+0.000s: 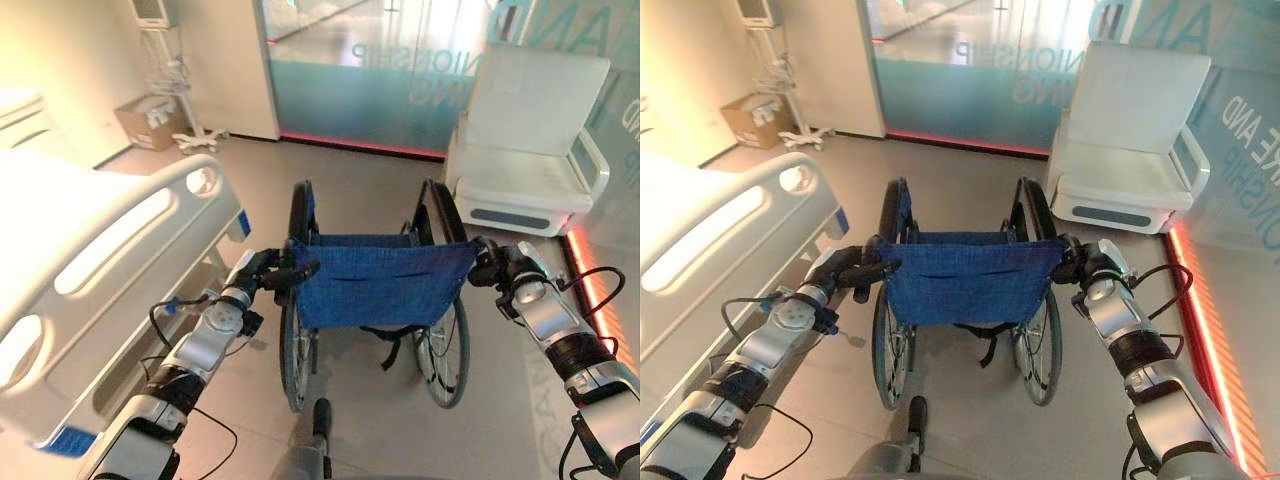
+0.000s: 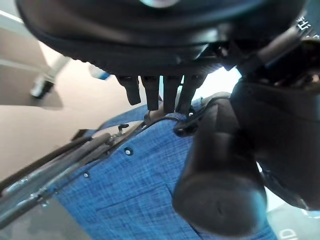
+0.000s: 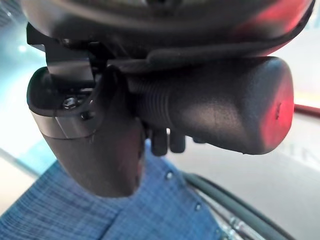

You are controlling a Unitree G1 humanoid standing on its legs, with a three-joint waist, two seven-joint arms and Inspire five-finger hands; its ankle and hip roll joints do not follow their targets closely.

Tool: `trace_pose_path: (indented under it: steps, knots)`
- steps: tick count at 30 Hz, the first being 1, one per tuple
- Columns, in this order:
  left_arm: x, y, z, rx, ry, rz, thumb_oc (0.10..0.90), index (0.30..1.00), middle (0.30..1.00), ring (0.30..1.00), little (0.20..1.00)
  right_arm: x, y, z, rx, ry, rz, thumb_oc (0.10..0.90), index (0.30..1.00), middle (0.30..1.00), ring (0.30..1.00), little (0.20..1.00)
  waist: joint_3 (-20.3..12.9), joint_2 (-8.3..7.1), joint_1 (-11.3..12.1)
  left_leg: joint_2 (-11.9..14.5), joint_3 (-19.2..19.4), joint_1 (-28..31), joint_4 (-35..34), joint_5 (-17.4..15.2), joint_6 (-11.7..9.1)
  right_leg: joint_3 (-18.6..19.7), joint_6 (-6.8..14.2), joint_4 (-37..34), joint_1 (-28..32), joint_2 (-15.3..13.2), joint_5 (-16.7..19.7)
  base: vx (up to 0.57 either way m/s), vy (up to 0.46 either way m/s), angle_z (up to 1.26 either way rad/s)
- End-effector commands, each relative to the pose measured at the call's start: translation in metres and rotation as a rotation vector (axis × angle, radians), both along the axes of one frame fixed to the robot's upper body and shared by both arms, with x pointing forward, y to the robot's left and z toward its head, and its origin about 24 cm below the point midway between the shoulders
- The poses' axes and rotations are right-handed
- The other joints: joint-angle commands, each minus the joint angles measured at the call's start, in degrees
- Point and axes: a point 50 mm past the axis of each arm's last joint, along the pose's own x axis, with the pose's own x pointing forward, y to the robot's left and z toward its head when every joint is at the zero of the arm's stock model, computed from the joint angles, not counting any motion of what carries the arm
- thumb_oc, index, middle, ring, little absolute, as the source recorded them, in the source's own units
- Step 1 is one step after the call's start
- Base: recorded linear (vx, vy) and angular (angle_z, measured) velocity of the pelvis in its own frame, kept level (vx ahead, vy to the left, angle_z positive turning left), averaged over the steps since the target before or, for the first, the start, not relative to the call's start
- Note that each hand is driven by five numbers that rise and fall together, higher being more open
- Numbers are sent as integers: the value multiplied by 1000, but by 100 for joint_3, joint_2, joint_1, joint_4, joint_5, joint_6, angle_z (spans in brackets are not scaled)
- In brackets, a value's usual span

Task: Push the wheelchair next to the bed

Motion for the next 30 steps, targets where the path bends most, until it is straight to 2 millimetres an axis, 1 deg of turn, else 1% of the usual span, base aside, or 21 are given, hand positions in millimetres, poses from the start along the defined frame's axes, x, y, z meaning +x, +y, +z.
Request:
trace_pose_path:
  steps: [1, 2, 3, 4, 6, 7, 9, 12, 15, 16, 17, 18, 19, 21, 23, 25, 26, 27, 28, 29, 30]
  knots:
    - [-6, 61, 0, 210, 6, 196, 400, 300, 300, 300, 300, -50, 41, -84, 185, 292, 215, 400, 300, 300, 300, 300, 87, -74, -282, -200, -54, -8, 348, 477, 394, -1082, 909, 1069, -225, -632, 935, 590, 324, -49]
    - [-6, 58, -2, 214, 9, 189, 400, 300, 300, 300, 300, -53, 41, -87, 192, 296, 210, 400, 300, 300, 300, 300, 50, -101, -277, -242, -23, 102, 281, 452, 470, -1138, 1017, 1399, -266, -755, 1217, 451, 252, -22]
    - [-6, 58, -2, 214, 9, 189, 400, 300, 300, 300, 300, -53, 41, -87, 192, 296, 209, 400, 300, 300, 300, 300, 48, -105, -275, -247, -20, 105, 275, 454, 472, -1135, 1020, 1404, -269, -760, 1213, 413, 233, -18]
    - [-6, 55, -2, 230, 13, 179, 400, 300, 300, 300, 300, -56, 42, -91, 198, 301, 207, 400, 300, 300, 300, 300, 4, -103, -273, -335, -98, 298, 139, 446, 534, -1136, 1081, 1906, -386, -857, 1591, 375, 201, -27]
    - [-4, 51, -1, 253, 16, 176, 400, 300, 300, 300, 300, -59, 43, -94, 206, 297, 205, 400, 300, 300, 300, 300, -40, -45, -304, -381, -163, 480, 25, 411, 590, -1127, 1100, 2600, -640, -901, 1867, 484, 263, -30]
    - [-2, 50, -1, 259, 18, 182, 400, 300, 300, 300, 300, -62, 43, -96, 209, 291, 207, 400, 300, 300, 300, 300, -52, 12, -376, -409, -219, 620, 16, 329, 630, -1085, 1095, 3167, -921, -818, 1985, 514, 253, -17]
    - [0, 48, 0, 256, 20, 189, 400, 300, 300, 300, 300, -65, 44, -97, 211, 283, 211, 400, 300, 300, 300, 300, -54, 38, -469, -481, -307, 786, 36, 232, 677, -1091, 1073, 3493, -1333, -799, 2125, 498, 184, 6]
    - [3, 43, 0, 251, 20, 188, 400, 300, 300, 300, 300, -65, 44, -95, 205, 267, 212, 400, 300, 300, 300, 300, -8, 72, -612, -543, -415, 1073, 64, 137, 719, -1218, 966, 3091, -1897, -774, 2096, 454, 53, 34]
    - [7, 41, 3, 252, 26, 154, 400, 300, 300, 300, 300, -56, 37, -84, 201, 245, 184, 400, 300, 300, 300, 300, 180, -56, -857, -707, -725, 1724, 132, -382, 732, -1406, 938, 1275, -2757, -1139, 2516, 536, -100, 28]
    - [7, 40, 3, 251, 24, 149, 400, 300, 300, 300, 300, -55, 36, -82, 198, 240, 180, 400, 300, 300, 300, 300, 220, -64, -894, -710, -786, 1790, 150, -459, 724, -1413, 944, 1049, -2748, -1159, 2515, 621, -176, 47]
    - [10, 37, 4, 241, 10, 134, 400, 300, 300, 300, 300, -48, 30, -73, 185, 221, 161, 400, 300, 300, 300, 300, 273, -154, -985, -773, -931, 1929, 231, -717, 691, -1352, 1050, 19, -2880, -1276, 2636, 440, -126, 67]
    - [10, 37, 5, 238, 8, 134, 400, 300, 300, 300, 300, -47, 30, -72, 183, 219, 160, 400, 300, 300, 300, 300, 297, -126, -1003, -743, -953, 1965, 254, -766, 684, -1384, 1060, -100, -2810, -1252, 2673, 623, -184, 98]
    - [14, 32, 7, 226, -4, 121, 400, 300, 300, 300, 300, -41, 25, -65, 169, 207, 144, 400, 300, 300, 300, 300, 310, -145, -1060, -709, -1018, 2047, 320, -920, 646, -1340, 1125, -604, -2837, -1267, 2717, 524, -165, 87]
    - [17, 27, 7, 210, -9, 112, 400, 300, 300, 300, 300, -35, 20, -58, 159, 200, 129, 400, 300, 300, 300, 300, 305, -145, -1094, -654, -1054, 2138, 384, -1064, 609, -1300, 1146, -780, -2846, -1264, 2722, 531, -202, 53]
    - [18, 22, 7, 203, -2, 101, 400, 300, 300, 300, 300, -31, 14, -52, 145, 201, 113, 400, 300, 300, 300, 300, 257, -215, -1115, -570, -1098, 2285, 567, -1311, 556, -1208, 1127, -562, -2825, -1282, 2758, 471, -253, 28]
    - [19, 18, 5, 199, 23, 83, 400, 300, 300, 300, 300, -24, 3, -43, 138, 209, 90, 400, 300, 300, 300, 300, 157, -276, -1153, -331, -1132, 2453, 847, -1460, 421, -1103, 1052, -202, -2789, -1198, 2677, 668, -417, 44]
    - [17, 19, -1, 176, 47, 102, 400, 300, 300, 300, 300, -23, 1, -44, 138, 226, 84, 400, 300, 300, 300, 300, 96, -255, -1164, -129, -1147, 2503, 1060, -1256, 341, -1070, 977, 166, -2767, -1125, 2531, 584, -369, 51]
    - [17, 19, -2, 174, 50, 103, 400, 300, 300, 300, 300, -23, 1, -44, 137, 229, 85, 400, 300, 300, 300, 300, 91, -246, -1168, -101, -1149, 2509, 1081, -1238, 329, -1072, 967, 222, -2774, -1112, 2498, 597, -388, 61]
    - [12, 22, -9, 145, 85, 123, 400, 300, 300, 300, 300, -24, 1, -46, 138, 246, 99, 400, 300, 300, 300, 300, 33, -217, -1212, 336, -980, 2536, 1722, -518, 115, -1203, 814, 409, -2731, -984, 2333, 358, -237, 49]
    - [12, 22, -9, 146, 85, 123, 400, 300, 300, 300, 300, -24, 2, -46, 138, 246, 99, 400, 300, 300, 300, 300, 24, -231, -1219, 323, -988, 2524, 1712, -501, 116, -1204, 814, 401, -2738, -998, 2342, 570, -417, 39]
    - [9, 20, -14, 128, 87, 144, 400, 300, 300, 300, 300, -25, 0, -48, 108, 242, 122, 400, 300, 300, 300, 300, -30, -231, -1252, 670, -672, 2413, 2295, 243, -80, -1434, 603, 296, -2510, -881, 2180, 335, -274, 21]
